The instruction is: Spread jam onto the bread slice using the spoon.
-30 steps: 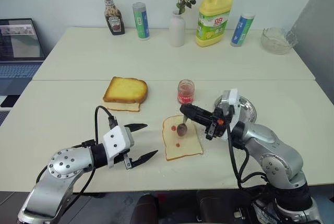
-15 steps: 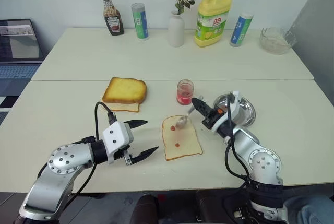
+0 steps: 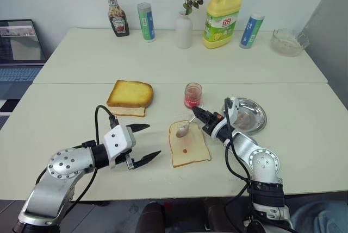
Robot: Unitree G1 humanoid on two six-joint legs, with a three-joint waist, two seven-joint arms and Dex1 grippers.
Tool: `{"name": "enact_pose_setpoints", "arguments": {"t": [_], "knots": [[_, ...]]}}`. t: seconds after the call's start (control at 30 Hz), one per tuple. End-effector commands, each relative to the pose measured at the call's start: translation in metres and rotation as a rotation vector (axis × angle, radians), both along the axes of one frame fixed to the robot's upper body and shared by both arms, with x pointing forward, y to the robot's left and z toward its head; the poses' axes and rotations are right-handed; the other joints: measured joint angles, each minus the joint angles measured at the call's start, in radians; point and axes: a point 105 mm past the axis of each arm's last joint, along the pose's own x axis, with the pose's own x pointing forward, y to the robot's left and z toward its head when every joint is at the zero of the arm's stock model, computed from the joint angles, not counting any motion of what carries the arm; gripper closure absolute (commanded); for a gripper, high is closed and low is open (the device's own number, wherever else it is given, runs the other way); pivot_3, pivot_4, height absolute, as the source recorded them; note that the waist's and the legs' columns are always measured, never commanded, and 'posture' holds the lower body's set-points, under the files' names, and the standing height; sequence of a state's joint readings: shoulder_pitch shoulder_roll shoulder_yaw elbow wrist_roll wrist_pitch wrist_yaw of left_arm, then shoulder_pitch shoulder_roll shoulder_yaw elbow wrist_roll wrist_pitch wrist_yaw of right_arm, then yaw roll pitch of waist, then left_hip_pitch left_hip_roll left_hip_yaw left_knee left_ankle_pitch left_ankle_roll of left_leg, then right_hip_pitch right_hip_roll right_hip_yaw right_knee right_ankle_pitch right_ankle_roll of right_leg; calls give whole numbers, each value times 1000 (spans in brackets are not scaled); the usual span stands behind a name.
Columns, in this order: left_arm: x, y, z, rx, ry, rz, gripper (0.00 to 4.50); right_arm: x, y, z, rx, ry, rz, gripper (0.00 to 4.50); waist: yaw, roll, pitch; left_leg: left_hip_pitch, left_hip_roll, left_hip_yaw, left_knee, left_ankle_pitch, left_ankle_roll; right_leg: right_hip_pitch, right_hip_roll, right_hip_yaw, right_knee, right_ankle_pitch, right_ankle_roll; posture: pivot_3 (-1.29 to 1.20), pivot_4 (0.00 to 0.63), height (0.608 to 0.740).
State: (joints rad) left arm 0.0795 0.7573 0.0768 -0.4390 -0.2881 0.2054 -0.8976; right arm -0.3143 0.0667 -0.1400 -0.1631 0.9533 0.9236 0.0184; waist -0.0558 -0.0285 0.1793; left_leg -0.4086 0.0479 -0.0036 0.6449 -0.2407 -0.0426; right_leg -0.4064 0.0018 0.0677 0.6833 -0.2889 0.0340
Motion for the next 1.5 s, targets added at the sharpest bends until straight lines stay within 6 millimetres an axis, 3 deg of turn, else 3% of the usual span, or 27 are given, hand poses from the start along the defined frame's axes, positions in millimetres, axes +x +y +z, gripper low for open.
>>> {"name": "enact_pose_setpoints", "arguments": {"t": [0.03, 0.13, 0.23, 0.47, 0.63, 0.7, 0.87, 1.1, 1.5], "knots": [[-2, -3, 4, 0, -35, -19, 0, -16, 0, 5, 9, -8, 85, 4476, 0, 0, 0, 0, 0, 0, 0, 0, 0, 0, 0, 0, 0, 0, 0, 0, 150, 740], [-3, -4, 3, 1, -32, -23, 0, -27, -14, -4, -43, 21, 135, 4476, 1, 0, 0, 0, 0, 0, 0, 0, 0, 0, 0, 0, 0, 0, 0, 0, 150, 740], [-3, -4, 2, -1, -32, -25, 0, -29, -21, -1, -48, 16, 149, 4476, 0, 0, 0, 0, 0, 0, 0, 0, 0, 0, 0, 0, 0, 0, 0, 0, 150, 740], [-4, -7, 0, -6, -28, -33, 0, 3, -19, 16, 42, -9, 27, 4476, -1, 0, 0, 0, 0, 1, 0, 0, 0, 0, 1, 1, 0, 0, 0, 0, 150, 740], [-5, -8, -1, -6, -27, -40, 0, 18, -18, 16, 51, -4, -39, 4476, -1, 0, 0, 0, 0, 1, 0, 0, 0, 0, 1, 1, -1, 0, 0, 0, 150, 740], [-6, -8, -1, -6, -27, -42, 0, 14, -16, 14, 53, -3, -2, 4476, 0, 0, 0, 0, 0, 1, 0, 0, 0, 0, 1, 1, -1, 0, 0, 0, 150, 740], [-4, -10, -1, -12, -31, -35, 0, -21, -19, 1, 17, 34, 145, 4476, 3, 0, 0, 0, 0, 1, 0, 0, 0, 0, 0, 1, -1, 0, 0, 0, 150, 740], [-4, -14, 0, -19, -31, -43, 0, -39, -32, 5, -1, 23, 200, 4476, 0, 0, 0, 0, 0, 1, 0, 0, 0, 0, 1, 1, 0, 0, 0, 0, 150, 740], [-6, -18, -2, -15, -28, -65, 0, 13, -46, 18, 16, -19, -21, 4476, -1, 0, 0, 0, 0, 1, 0, 0, 0, 0, 1, 2, -1, 0, 0, 0, 150, 740]]}}
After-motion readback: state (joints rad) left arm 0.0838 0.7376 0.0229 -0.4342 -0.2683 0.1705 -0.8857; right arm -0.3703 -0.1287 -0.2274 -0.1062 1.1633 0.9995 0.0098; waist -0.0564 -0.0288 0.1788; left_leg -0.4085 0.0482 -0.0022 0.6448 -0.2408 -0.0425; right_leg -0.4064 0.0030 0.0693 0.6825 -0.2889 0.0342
